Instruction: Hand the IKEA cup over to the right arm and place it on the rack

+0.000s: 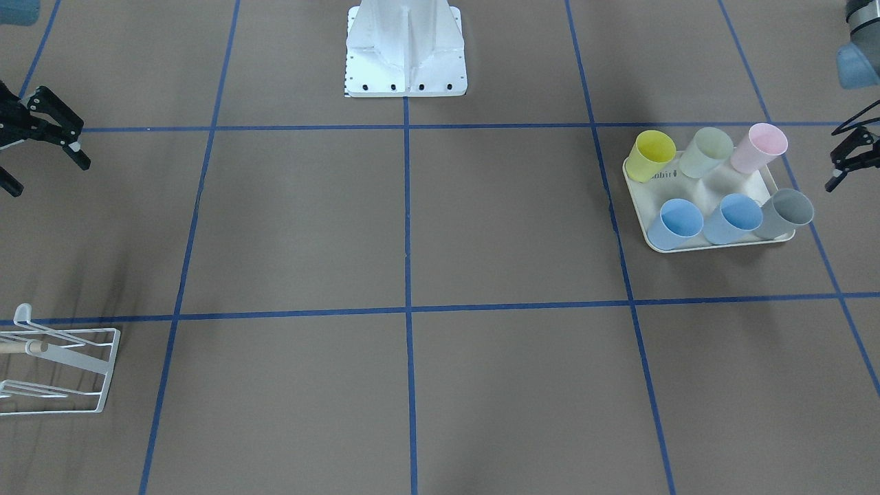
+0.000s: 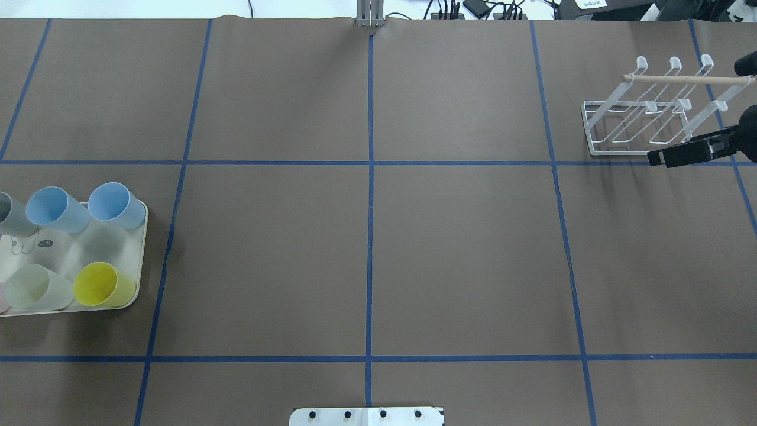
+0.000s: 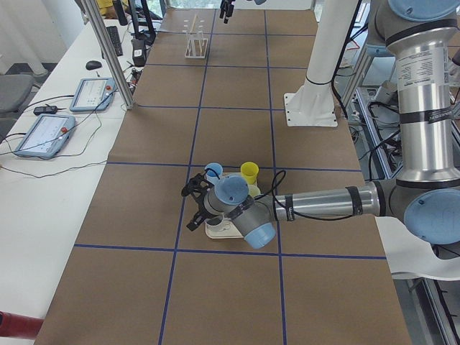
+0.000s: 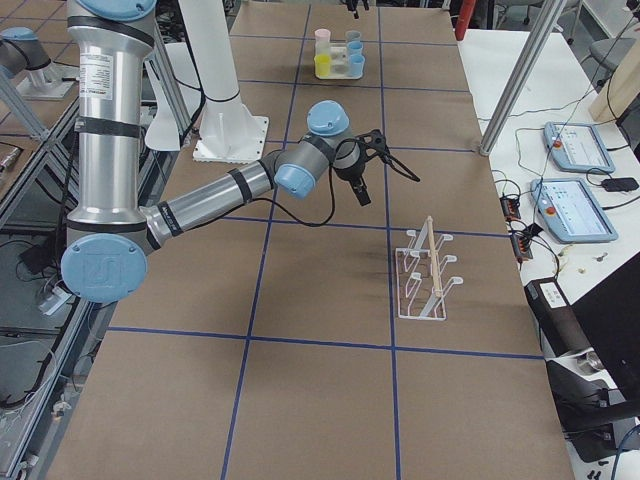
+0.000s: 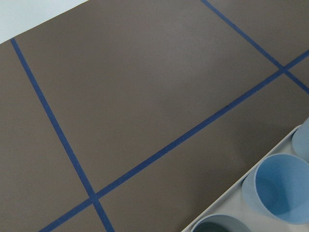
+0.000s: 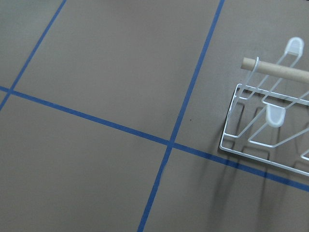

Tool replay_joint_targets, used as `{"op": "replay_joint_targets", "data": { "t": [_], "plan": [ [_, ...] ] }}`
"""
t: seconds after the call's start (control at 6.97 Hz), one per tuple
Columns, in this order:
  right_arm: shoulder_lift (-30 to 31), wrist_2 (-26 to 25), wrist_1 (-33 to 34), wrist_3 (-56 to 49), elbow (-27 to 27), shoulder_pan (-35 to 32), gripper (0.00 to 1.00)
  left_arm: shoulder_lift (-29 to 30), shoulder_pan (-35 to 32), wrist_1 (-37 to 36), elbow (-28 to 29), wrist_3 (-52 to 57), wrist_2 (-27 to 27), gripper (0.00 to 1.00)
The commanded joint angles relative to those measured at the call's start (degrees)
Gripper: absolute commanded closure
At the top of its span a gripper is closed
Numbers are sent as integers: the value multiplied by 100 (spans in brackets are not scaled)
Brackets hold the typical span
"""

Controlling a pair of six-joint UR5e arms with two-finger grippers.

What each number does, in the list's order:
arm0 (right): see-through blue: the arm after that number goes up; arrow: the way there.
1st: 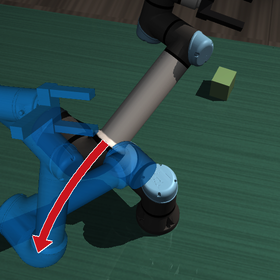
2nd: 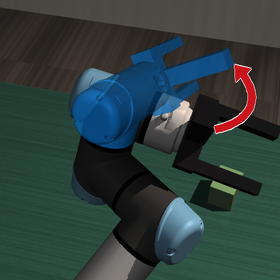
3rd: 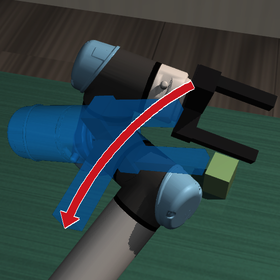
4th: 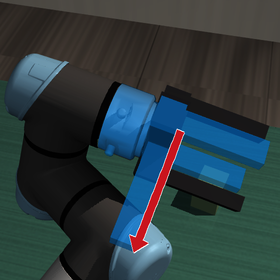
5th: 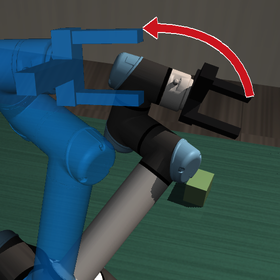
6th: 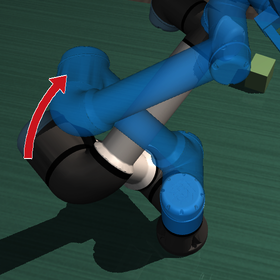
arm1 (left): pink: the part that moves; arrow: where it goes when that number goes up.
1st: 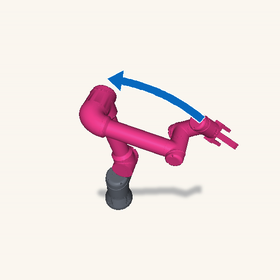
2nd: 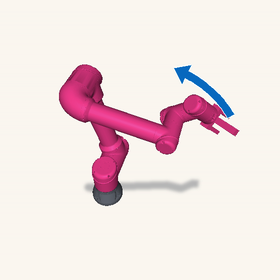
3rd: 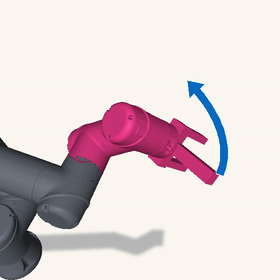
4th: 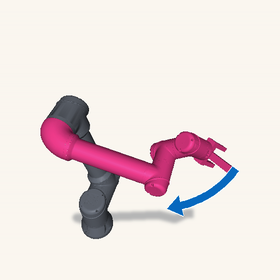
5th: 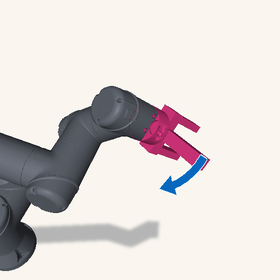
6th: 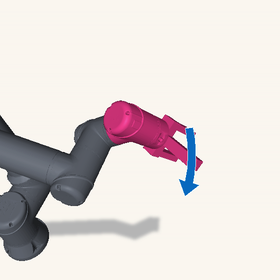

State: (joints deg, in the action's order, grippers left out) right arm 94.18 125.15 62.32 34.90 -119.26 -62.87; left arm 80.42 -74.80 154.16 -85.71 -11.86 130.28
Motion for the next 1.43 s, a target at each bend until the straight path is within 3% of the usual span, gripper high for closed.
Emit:
{"op": "replay_joint_targets", "data": {
  "t": [0.0, 0.43, 0.57, 0.86, 1.15, 1.29],
  "plan": [
    [-5, 9, 0, 17, -9, 29, 1, 0, 439, 334, 247, -273, -370, 0],
    [4, 36, -18, 17, -9, 29, 1, 26, 737, 422, 397, -256, -556, 1],
    [4, 36, -18, 17, -9, 29, 1, 26, 817, 439, 406, -238, -556, 14],
    [13, 1, -18, 25, -1, 29, 1, 53, 826, 448, 467, -195, -556, 59],
    [13, -8, -18, 25, -1, 29, 1, 61, 826, 457, 467, -177, -547, 91],
    [13, 0, -18, 25, -1, 29, 1, 114, 826, 448, 467, -185, -504, 100]
  ]
}}
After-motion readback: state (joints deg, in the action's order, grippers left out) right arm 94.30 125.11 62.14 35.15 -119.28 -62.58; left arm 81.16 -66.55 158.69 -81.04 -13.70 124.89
